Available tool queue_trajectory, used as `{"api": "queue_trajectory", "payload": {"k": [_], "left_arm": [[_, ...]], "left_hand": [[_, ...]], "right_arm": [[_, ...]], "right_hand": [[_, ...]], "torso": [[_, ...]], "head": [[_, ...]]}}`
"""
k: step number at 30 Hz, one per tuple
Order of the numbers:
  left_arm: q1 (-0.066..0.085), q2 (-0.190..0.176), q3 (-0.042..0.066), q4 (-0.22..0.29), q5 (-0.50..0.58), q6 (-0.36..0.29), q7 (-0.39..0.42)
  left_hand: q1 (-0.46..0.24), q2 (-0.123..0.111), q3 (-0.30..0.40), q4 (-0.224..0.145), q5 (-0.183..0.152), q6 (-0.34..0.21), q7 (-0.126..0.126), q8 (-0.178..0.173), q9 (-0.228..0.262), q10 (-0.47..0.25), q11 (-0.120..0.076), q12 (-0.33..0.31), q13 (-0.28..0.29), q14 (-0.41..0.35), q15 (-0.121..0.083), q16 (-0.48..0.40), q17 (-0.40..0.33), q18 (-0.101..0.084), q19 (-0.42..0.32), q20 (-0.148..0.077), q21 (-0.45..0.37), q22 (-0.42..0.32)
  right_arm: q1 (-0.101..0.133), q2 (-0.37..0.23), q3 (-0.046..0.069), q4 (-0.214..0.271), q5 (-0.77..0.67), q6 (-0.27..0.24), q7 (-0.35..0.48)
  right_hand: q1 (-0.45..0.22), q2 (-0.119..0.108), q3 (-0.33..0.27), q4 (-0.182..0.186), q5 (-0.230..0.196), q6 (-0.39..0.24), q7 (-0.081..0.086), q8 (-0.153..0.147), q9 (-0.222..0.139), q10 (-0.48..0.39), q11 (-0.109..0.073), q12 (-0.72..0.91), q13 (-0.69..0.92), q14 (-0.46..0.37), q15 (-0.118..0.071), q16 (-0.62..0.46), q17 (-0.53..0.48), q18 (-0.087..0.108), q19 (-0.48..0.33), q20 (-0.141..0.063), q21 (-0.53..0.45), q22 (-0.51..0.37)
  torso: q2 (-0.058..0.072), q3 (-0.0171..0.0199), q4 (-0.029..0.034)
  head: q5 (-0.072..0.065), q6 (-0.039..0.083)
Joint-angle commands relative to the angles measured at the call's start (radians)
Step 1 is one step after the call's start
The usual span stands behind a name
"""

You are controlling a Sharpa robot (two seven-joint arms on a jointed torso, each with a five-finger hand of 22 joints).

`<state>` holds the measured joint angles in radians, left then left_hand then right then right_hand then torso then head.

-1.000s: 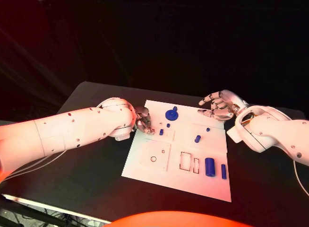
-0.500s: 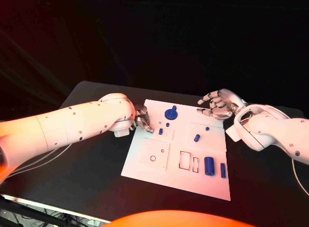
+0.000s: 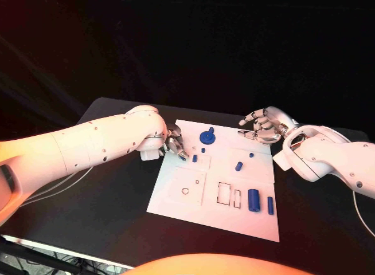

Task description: Assemble the parts on the task board

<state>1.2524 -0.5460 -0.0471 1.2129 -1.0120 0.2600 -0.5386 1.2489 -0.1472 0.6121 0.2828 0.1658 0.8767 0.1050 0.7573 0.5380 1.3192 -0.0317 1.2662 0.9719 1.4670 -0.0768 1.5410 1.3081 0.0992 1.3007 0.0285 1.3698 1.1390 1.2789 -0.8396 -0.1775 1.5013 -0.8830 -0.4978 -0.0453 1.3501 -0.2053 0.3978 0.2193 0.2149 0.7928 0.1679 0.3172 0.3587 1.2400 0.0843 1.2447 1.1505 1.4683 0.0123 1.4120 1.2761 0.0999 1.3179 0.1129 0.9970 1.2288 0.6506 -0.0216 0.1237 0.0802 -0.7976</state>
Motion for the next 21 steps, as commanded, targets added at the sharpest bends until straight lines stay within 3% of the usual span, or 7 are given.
{"api": "queue_trajectory", "payload": {"k": [1,21], "left_arm": [[0.008,0.012,0.0,-0.012,0.032,0.072,-0.013],[0.031,0.065,-0.004,-0.092,0.033,0.202,-0.063]], "left_hand": [[0.003,0.012,-0.006,0.0,-0.006,0.078,-0.074,0.006,0.001,0.007,-0.003,0.006,0.002,0.087,-0.008,0.005,0.201,-0.011,0.009,0.001,0.004,0.001],[0.013,0.017,-0.013,-0.013,-0.009,0.082,-0.077,0.003,-0.002,0.011,-0.006,0.007,0.008,0.091,-0.009,0.011,0.215,-0.012,0.011,0.0,0.007,0.007]], "right_arm": [[0.0,0.002,0.0,0.0,-0.012,0.015,0.004],[0.0,0.004,0.0,-0.001,-0.012,0.016,0.002]], "right_hand": [[-0.003,-0.002,0.002,0.006,0.006,-0.005,0.002,0.004,-0.002,0.0,-0.002,0.003,-0.002,0.03,-0.008,-0.007,-0.001,0.016,0.002,-0.005,-0.007,-0.001],[-0.004,-0.003,0.002,0.007,0.006,-0.005,0.001,0.007,-0.002,0.0,-0.003,0.003,-0.002,0.03,-0.008,-0.008,-0.002,0.016,0.003,-0.005,-0.009,-0.001]], "torso": [[-0.001,0.0006,0.0008],[-0.001,0.0003,0.0014]], "head": [[-0.002,0.0],[-0.004,0.002]]}}
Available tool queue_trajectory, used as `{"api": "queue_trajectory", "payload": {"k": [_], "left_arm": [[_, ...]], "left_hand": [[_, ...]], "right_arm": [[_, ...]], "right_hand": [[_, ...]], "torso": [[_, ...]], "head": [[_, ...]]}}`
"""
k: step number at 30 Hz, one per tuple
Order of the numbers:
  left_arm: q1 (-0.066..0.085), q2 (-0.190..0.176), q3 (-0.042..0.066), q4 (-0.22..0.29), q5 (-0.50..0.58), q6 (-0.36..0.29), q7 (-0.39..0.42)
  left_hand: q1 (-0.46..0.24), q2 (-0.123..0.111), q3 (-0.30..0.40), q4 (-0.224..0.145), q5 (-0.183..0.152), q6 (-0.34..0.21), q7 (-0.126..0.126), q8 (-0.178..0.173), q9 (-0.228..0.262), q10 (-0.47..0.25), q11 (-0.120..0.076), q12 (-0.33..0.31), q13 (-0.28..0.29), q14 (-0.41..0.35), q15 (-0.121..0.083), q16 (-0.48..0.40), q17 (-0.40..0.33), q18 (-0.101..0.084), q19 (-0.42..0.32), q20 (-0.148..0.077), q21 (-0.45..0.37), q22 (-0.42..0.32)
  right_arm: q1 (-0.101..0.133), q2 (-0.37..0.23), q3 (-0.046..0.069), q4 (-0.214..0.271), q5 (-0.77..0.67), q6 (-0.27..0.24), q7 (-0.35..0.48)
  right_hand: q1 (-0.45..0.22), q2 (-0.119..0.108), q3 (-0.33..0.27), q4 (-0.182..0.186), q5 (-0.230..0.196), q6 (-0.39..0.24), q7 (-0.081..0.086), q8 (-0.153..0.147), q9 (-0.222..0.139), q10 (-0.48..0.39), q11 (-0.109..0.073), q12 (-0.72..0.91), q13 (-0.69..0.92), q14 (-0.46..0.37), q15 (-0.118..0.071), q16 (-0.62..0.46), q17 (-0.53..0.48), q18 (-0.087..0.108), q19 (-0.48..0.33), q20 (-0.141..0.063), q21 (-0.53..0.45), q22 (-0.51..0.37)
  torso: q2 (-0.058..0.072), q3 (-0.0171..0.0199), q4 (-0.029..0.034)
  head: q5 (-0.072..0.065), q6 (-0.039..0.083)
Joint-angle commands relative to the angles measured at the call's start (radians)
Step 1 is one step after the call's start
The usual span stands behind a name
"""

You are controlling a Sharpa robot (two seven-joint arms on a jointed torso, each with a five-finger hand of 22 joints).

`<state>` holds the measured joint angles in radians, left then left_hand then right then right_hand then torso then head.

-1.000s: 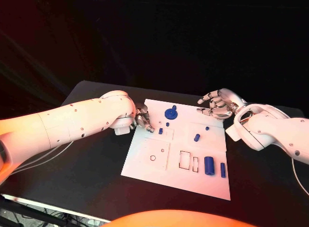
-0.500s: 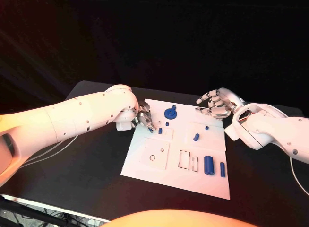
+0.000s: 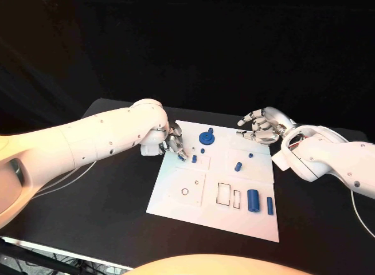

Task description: Assemble the parts on the task board

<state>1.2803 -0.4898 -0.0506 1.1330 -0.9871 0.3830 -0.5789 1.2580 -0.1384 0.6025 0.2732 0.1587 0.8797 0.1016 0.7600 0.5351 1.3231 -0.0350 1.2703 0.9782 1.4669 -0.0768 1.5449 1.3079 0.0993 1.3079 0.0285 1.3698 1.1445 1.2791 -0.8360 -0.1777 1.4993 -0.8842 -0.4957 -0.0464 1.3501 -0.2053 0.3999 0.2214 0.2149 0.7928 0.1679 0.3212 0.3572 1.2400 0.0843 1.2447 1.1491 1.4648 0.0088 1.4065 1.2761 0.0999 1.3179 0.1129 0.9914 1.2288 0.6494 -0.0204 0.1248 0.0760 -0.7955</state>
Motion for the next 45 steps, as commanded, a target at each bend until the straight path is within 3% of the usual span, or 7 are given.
{"api": "queue_trajectory", "payload": {"k": [1,12,45], "left_arm": [[0.003,0.011,0.0,-0.016,0.006,0.084,-0.024],[0.006,0.044,-0.002,-0.059,-0.022,0.109,-0.03],[0.006,0.068,-0.003,-0.06,-0.085,0.071,-0.027]], "left_hand": [[0.004,0.008,-0.003,-0.003,-0.002,0.079,-0.074,0.0,0.001,0.007,-0.002,0.003,0.001,0.091,-0.009,0.007,0.215,-0.012,0.004,0.0,0.007,0.001],[0.001,0.01,-0.007,-0.002,-0.005,0.081,-0.072,-0.001,0.0,0.007,-0.001,0.001,0.001,0.092,-0.009,0.009,0.22,-0.012,0.004,0.0,0.007,0.002],[-0.001,0.016,-0.009,-0.001,-0.004,0.083,-0.073,-0.002,-0.002,0.008,-0.001,0.001,0.002,0.092,-0.008,0.009,0.22,-0.012,0.003,0.0,0.006,0.0]], "right_arm": [[0.0,0.001,0.0,0.001,-0.011,0.014,0.004],[0.0,0.001,0.0,0.003,-0.014,0.012,0.003],[0.001,0.004,0.0,0.002,-0.016,0.016,-0.002]], "right_hand": [[-0.004,-0.003,0.0,0.005,0.006,-0.005,0.001,0.003,-0.001,0.0,-0.003,0.003,-0.001,0.033,-0.005,-0.003,-0.002,0.016,0.003,-0.005,-0.003,-0.001],[-0.004,-0.003,0.0,0.005,0.006,-0.005,0.001,0.003,-0.001,0.0,-0.003,0.003,-0.001,0.033,-0.005,-0.003,-0.002,0.016,0.003,-0.005,-0.003,-0.001],[-0.005,-0.004,0.0,0.006,0.006,-0.005,0.001,0.004,-0.001,0.001,-0.003,0.003,-0.001,0.033,-0.005,-0.003,-0.002,0.016,0.002,-0.005,-0.005,-0.002]], "torso": [[0.0,-0.0004,0.0001],[0.0,-0.0014,0.0005],[0.001,-0.0022,-0.0001]], "head": [[0.0,0.0],[0.002,-0.001],[-0.003,0.001]]}}
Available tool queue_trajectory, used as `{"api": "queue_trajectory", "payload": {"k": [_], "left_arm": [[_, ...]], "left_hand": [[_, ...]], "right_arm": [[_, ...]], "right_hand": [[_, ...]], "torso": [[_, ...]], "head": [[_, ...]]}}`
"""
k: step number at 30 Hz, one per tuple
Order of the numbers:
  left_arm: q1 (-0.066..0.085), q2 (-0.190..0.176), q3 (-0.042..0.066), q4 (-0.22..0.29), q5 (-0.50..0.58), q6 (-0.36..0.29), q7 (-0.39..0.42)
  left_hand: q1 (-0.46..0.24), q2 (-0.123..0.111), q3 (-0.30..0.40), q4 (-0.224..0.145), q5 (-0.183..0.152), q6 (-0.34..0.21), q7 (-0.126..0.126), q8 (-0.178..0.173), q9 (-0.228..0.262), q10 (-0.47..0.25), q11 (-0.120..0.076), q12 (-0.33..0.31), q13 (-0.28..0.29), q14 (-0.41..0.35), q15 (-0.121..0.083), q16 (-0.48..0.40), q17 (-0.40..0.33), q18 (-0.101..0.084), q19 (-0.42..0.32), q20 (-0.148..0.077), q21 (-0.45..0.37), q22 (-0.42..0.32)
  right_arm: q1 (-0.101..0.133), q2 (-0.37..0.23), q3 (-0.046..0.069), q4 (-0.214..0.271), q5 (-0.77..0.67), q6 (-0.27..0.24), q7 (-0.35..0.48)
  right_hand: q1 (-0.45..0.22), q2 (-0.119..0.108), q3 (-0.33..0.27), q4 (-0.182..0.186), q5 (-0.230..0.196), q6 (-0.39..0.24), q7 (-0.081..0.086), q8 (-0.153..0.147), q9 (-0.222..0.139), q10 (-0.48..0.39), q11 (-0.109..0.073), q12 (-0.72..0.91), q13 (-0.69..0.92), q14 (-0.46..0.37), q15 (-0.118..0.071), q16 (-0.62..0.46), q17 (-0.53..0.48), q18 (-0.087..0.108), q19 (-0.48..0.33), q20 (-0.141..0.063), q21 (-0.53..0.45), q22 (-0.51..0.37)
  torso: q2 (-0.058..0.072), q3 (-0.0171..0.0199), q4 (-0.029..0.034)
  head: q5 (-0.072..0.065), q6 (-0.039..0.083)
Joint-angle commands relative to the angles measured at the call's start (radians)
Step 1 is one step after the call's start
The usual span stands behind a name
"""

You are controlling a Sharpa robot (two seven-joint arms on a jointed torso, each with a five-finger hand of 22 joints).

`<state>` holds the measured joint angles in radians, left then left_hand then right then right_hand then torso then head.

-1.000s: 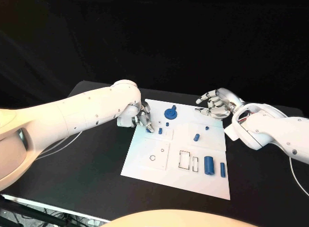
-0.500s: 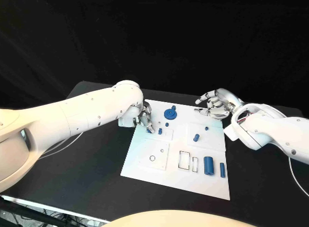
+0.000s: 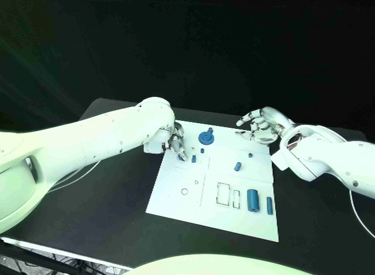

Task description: Assemble the parts on the task board

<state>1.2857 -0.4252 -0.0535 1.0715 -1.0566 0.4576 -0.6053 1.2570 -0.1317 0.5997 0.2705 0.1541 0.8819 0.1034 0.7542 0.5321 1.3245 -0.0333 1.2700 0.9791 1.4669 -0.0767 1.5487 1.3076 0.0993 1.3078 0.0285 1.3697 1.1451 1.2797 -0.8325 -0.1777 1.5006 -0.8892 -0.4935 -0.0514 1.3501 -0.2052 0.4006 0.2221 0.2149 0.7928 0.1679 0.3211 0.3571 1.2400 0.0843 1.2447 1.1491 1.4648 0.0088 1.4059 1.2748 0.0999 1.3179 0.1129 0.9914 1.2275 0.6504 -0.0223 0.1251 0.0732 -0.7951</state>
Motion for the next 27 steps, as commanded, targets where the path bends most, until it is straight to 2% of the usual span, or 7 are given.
{"api": "queue_trajectory", "payload": {"k": [1,21,27], "left_arm": [[0.001,0.004,0.0,0.001,-0.016,-0.003,0.0],[0.002,0.015,0.0,-0.008,-0.017,0.015,-0.002],[0.002,0.014,0.0,-0.009,-0.021,0.02,-0.001]], "left_hand": [[0.0,0.009,-0.006,0.002,0.0,0.081,-0.074,0.003,0.001,0.007,-0.003,0.001,0.001,0.092,-0.008,0.005,0.22,-0.012,0.003,0.0,0.006,0.0],[-0.009,0.011,-0.016,0.007,0.0,0.083,-0.073,0.0,-0.001,0.007,-0.002,-0.002,0.0,0.092,-0.008,0.004,0.219,-0.012,0.003,0.0,0.007,0.002],[-0.033,-0.003,-0.046,0.016,-0.001,0.084,-0.073,-0.005,-0.005,0.005,-0.002,-0.007,-0.002,0.092,-0.007,0.004,0.218,-0.012,0.002,0.001,0.006,0.001]], "right_arm": [[0.0,0.001,0.0,0.001,-0.011,0.014,0.003],[0.002,0.001,0.0,0.001,-0.011,0.014,0.002],[0.002,0.001,0.0,0.001,-0.011,0.015,0.003]], "right_hand": [[-0.005,-0.004,-0.001,0.005,0.006,-0.005,0.001,0.004,-0.001,0.0,-0.003,0.003,-0.001,0.033,-0.005,-0.003,-0.001,0.016,0.002,-0.005,-0.006,-0.001],[-0.006,-0.004,-0.001,0.006,0.006,-0.005,0.001,0.005,-0.002,0.001,-0.003,0.004,-0.001,0.033,-0.005,-0.003,0.0,0.016,0.003,-0.006,-0.005,0.0],[-0.006,-0.004,-0.001,0.007,0.006,-0.004,0.001,0.006,-0.002,0.0,-0.003,0.003,-0.002,0.033,-0.005,-0.003,-0.001,0.016,0.002,-0.006,-0.008,-0.002]], "torso": [[0.0,-0.0002,-0.0006],[-0.001,0.0003,0.0003],[-0.001,-0.0003,0.0005]], "head": [[0.0,0.0],[-0.003,-0.001],[-0.004,-0.001]]}}
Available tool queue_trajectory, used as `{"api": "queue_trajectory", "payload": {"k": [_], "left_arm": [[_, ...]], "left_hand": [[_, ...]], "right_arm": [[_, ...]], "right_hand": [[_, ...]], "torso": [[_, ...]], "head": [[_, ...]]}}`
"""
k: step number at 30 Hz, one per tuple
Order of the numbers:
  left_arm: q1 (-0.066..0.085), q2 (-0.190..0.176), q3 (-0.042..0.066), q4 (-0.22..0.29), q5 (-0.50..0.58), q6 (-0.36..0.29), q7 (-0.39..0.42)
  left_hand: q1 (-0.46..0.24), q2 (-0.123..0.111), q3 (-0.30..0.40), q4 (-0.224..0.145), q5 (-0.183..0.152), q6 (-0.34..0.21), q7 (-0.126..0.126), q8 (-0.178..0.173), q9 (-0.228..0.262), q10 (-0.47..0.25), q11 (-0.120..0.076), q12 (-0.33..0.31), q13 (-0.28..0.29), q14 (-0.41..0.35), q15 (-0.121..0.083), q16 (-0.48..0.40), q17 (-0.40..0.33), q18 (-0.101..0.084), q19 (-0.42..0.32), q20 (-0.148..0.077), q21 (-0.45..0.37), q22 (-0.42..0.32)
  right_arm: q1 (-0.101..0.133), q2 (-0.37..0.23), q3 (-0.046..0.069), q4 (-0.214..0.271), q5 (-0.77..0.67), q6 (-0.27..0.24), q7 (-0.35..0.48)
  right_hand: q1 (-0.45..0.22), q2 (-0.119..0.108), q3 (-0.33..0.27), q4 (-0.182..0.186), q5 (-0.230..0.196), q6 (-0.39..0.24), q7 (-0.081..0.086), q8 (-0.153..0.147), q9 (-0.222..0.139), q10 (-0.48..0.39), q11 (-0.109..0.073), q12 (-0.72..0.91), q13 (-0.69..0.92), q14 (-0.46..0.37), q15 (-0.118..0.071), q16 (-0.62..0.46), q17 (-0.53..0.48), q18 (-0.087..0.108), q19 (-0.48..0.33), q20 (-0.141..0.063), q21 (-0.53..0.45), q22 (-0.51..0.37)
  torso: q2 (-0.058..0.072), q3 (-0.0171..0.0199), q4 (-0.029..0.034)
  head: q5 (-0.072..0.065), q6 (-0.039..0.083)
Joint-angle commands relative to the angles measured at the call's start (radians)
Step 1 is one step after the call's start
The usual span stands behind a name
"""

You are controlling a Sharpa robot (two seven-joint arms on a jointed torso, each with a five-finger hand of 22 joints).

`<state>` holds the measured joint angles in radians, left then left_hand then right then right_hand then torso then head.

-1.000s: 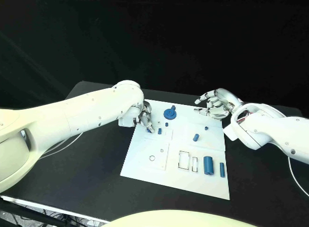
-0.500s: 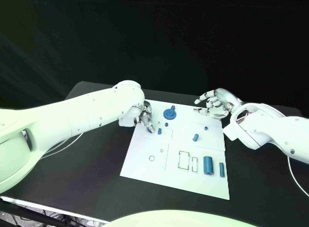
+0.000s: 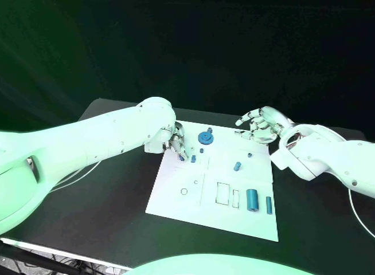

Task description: Assemble the parts on the task board

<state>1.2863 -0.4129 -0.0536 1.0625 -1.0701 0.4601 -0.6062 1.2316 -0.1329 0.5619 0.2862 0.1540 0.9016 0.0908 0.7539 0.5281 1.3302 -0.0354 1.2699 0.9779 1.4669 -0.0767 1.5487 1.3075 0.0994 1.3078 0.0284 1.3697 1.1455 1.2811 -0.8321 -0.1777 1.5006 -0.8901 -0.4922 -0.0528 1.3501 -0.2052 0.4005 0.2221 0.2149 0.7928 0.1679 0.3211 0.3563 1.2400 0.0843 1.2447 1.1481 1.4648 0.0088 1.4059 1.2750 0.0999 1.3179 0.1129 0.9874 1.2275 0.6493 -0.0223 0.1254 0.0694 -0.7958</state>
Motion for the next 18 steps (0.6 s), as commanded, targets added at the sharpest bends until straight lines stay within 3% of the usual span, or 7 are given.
{"api": "queue_trajectory", "payload": {"k": [1,18], "left_arm": [[0.002,0.001,0.0,0.0,-0.008,0.018,0.0],[0.002,-0.002,0.0,-0.005,-0.009,0.032,0.001]], "left_hand": [[-0.008,-0.002,-0.008,0.0,-0.001,0.065,-0.06,-0.004,-0.001,-0.001,0.001,-0.007,-0.001,0.091,-0.007,0.004,0.218,-0.012,0.002,0.001,0.006,0.001],[-0.017,-0.005,-0.018,0.001,0.001,0.065,-0.06,-0.006,-0.002,-0.002,0.001,-0.009,-0.003,0.091,-0.007,0.004,0.218,-0.012,0.001,0.001,0.006,0.0]], "right_arm": [[0.001,0.0,0.0,0.001,-0.01,0.013,0.004],[0.001,-0.001,0.0,0.001,-0.01,0.013,0.005]], "right_hand": [[-0.006,-0.004,-0.001,0.007,0.006,-0.004,0.001,0.006,-0.001,0.0,-0.003,0.003,-0.001,0.033,-0.005,-0.003,-0.001,0.016,0.002,-0.006,-0.004,-0.002],[-0.005,-0.005,0.0,0.006,0.006,-0.005,0.001,0.006,-0.001,0.0,-0.003,0.003,-0.002,0.033,-0.005,-0.004,-0.001,0.016,0.003,-0.006,-0.003,-0.001]], "torso": [[0.0,-0.0003,0.0002],[0.001,-0.0006,-0.0001]], "head": [[0.0,0.0],[-0.001,-0.002]]}}
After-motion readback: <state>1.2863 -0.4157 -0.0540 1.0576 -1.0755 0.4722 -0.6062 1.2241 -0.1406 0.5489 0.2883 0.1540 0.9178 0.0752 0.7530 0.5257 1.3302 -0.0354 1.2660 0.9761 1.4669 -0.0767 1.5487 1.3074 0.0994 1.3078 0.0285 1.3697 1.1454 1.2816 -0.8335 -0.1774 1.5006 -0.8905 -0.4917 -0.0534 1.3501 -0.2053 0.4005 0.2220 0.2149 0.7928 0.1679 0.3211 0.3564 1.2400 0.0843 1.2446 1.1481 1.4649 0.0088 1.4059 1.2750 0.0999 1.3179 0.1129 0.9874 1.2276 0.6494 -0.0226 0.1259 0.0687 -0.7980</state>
